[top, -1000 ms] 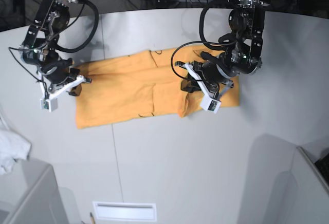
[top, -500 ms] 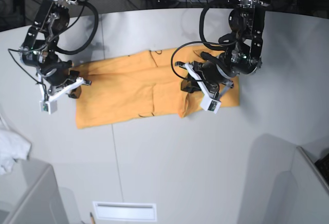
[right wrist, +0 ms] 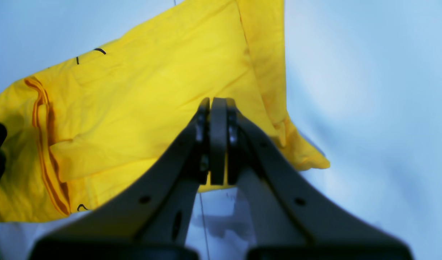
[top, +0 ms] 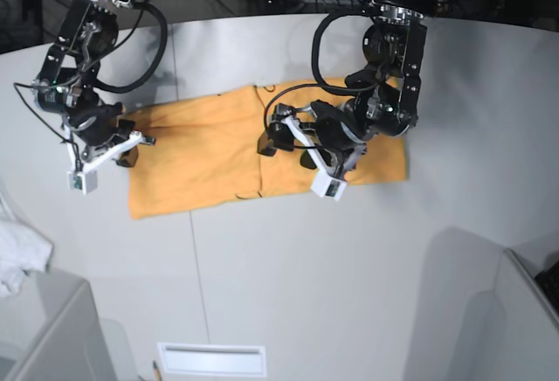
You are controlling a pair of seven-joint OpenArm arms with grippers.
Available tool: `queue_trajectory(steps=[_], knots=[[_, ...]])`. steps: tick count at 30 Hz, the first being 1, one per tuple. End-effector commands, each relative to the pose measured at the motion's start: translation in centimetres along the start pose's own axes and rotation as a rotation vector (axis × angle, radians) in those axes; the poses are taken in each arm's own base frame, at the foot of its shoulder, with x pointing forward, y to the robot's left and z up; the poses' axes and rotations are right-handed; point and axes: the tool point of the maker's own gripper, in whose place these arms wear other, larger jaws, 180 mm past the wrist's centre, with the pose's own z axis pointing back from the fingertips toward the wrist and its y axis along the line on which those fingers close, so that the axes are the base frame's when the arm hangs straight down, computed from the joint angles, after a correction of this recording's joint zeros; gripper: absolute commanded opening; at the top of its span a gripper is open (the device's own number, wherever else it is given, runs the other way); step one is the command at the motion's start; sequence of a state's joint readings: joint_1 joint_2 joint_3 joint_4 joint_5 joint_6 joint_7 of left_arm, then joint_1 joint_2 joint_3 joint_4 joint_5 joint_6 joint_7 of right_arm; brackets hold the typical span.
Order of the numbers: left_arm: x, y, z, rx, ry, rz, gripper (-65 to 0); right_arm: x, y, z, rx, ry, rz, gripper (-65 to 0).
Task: Fold the T-shirt properly
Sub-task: 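Fold the strip end held by the left gripper toward the right gripper, then release the folded end and raise the left gripper away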
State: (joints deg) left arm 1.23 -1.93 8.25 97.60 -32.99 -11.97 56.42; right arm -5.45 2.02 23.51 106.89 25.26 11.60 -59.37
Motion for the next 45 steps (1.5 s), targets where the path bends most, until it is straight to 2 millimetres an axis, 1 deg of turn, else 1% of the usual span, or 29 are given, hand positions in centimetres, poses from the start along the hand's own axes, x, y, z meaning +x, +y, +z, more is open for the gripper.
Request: queue_trajectory(steps=[1,3,4,5,6,7,8,9,10,11,12,14,15,16,17,18,20,22,24,26,27,30,32,34,36,38,40,43,45], knots=[[1.3,-1.5,0.1,-0.042,-0.043,-0.02,-13.0,1.6,0.2,0.5,0.007,-0.055,0.014,-65.0],[1.9,-2.4,0.7,-0.054,-0.069,-0.039,-13.3,1.6,0.1,0.5,0.006,-0.055,0.013,-65.0],[1.8,-2.6,1.3,-0.054,-0.082,-0.041,-13.5,1.7,0.2,0.5,0.006,-0.057,0.014,-65.0],[1.8,-2.2,2.2,-0.038,-0.102,-0.032,-14.3,1.9,0.1,0.5,0.006,-0.06,0.015,-65.0],[2.0,-1.0,3.4,-0.002,-0.127,-0.02,-17.6,2.4,0.3,0.5,0.008,-0.07,0.017,-65.0],[1.9,0.1,4.4,0.031,-0.144,-0.003,-22.4,2.7,0.4,0.5,0.011,-0.072,0.018,-65.0],[2.0,1.2,5.5,0.068,-0.166,0.017,-30.3,3.0,0.5,0.4,0.015,-0.067,0.019,-65.0],[1.8,2.4,6.4,0.102,-0.179,0.037,-38.7,3.3,0.7,0.3,0.018,-0.062,0.02,-65.0],[1.5,3.9,7.3,0.144,-0.186,0.064,-49.7,3.6,1.0,0.2,0.031,-0.054,0.017,-61.5],[1.1,5.6,8.2,0.19,-0.196,0.097,-61.9,4.1,1.5,0.0,0.055,-0.05,0.009,-50.7],[0.9,7.1,9.2,0.233,-0.208,0.125,-65.0,4.5,1.7,-0.2,0.075,-0.047,0.002,-40.2],[-0.2,9.7,11.2,0.313,-0.222,0.176,-65.0,4.9,2.2,-0.9,0.12,-0.042,-0.024,-21.9],[-0.8,11.0,12.3,0.354,-0.228,0.201,-65.0,4.8,2.0,-1.2,0.13,-0.029,-0.034,-15.2],[-1.8,12.3,13.5,0.4,-0.228,0.23,-65.0,4.7,2.0,-1.6,0.152,-0.017,-0.051,-11.3],[-2.5,13.3,14.6,0.437,-0.231,0.252,-65.0,4.4,1.9,-2.1,0.168,0.001,-0.071,-10.1],[-3.2,14.5,15.9,0.48,-0.237,0.277,-65.0,4.0,1.7,-2.8,0.185,0.022,-0.097,-10.5],[-4.4,16.2,18.2,0.551,-0.242,0.303,-65.0,4.2,-0.2,-3.8,0.171,0.023,-0.148,-13.4],[-5.4,17.5,20.4,0.603,-0.242,0.283,-65.0,3.8,-2.3,-4.8,0.142,0.048,-0.203,-15.3],[-5.9,18.3,22.2,0.634,-0.243,0.249,-65.0,3.4,-4.2,-5.6,0.119,0.085,-0.239,-15.6],[-6.7,19.1,23.6,0.663,-0.235,0.232,-65.0,2.0,-5.3,-6.4,0.104,0.136,-0.272,-15.6],[-6.9,19.5,24.1,0.671,-0.229,0.225,-65.0,1.7,-5.5,-6.7,0.105,0.151,-0.28,-15.6],[-7.4,20.3,24.4,0.677,-0.211,0.227,-65.0,0.8,-5.2,-7.0,0.117,0.182,-0.275,-15.9],[-7.5,20.4,24.0,0.668,-0.207,0.236,-65.0,0.0,-4.6,-7.1,0.147,0.205,-0.235,-16.1],[-7.7,20.5,23.8,0.664,-0.204,0.241,-65.0,-1.3,-3.6,-7.2,0.171,0.266,-0.182,-16.1],[-7.3,20.6,23.5,0.656,-0.213,0.244,-65.0,-2.6,-2.4,-7.2,0.195,0.329,-0.127,-16.1],[-7.7,20.4,22.0,0.62,-0.196,0.252,-65.0,-3.7,-1.7,-7.3,0.206,0.37,-0.094,-16.1],[-6.7,19.9,20.3,0.577,-0.232,0.234,-65.0,-4.0,-1.4,-7.4,0.21,0.379,-0.086,-16.1],[-6.4,18.9,17.2,0.522,-0.221,0.166,-65.0,-3.5,-1.4,-7.7,0.208,0.348,-0.092,-16.2],[-7.0,18.2,15.1,0.496,-0.181,0.131,-65.0,-4.4,-1.9,-7.9,0.202,0.371,-0.111,-16.8]])
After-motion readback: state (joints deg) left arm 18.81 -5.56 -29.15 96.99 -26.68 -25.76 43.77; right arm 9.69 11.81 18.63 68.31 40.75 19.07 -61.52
